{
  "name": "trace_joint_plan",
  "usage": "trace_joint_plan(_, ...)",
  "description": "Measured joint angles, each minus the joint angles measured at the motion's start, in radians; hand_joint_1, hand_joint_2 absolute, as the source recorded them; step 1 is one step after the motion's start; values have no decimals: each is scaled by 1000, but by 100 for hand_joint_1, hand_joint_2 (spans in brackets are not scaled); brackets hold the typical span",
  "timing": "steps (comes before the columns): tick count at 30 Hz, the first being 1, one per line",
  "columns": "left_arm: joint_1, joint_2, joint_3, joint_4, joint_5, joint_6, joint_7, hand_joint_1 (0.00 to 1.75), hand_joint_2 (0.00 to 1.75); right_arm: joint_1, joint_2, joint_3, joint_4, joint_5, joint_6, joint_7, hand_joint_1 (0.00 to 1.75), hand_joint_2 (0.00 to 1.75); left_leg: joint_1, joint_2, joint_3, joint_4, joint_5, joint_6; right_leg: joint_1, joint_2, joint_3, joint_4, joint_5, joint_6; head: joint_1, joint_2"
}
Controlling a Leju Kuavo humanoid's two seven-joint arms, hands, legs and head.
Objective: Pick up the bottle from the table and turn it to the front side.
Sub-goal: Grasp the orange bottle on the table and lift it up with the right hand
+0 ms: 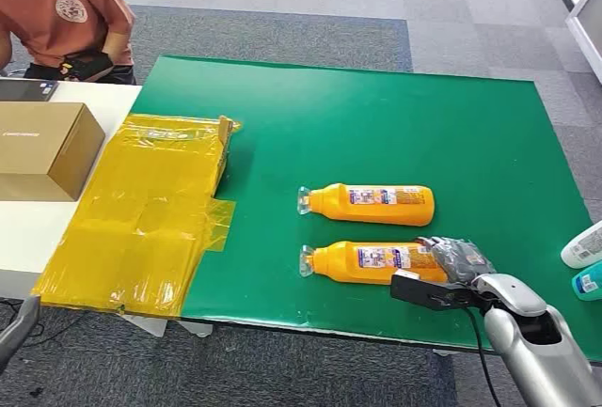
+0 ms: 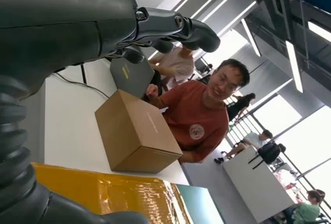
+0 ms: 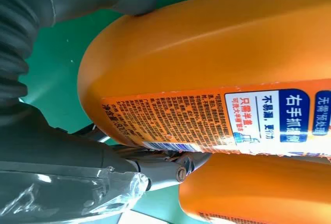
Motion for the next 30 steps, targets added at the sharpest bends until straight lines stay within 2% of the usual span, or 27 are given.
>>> trace_joint_plan(16,2,0,0,0,-2,-3,0,0,175,20,2,-27,-8,-8,-4,-11,175,175,0,0,0,0,0,0,0,0,0,0,0,0,0,0)
trace_joint_plan(19,1,0,0,0,-1,-8,0,0,175,38,3,-53,-18,-86,-2,-48,175,175,0,0,0,0,0,0,0,0,0,0,0,0,0,0)
trace_joint_plan(25,-10,16,-27,2,15,-10,10,0,175,50,22,-128,-51,-361,0,-140,175,175,0,0,0,0,0,0,0,0,0,0,0,0,0,0)
trace_joint_plan(30,-28,33,-74,4,31,-1,40,0,175,5,92,-173,-64,-441,-41,-173,175,175,0,0,0,0,1,-2,0,0,0,0,1,-1,0,0)
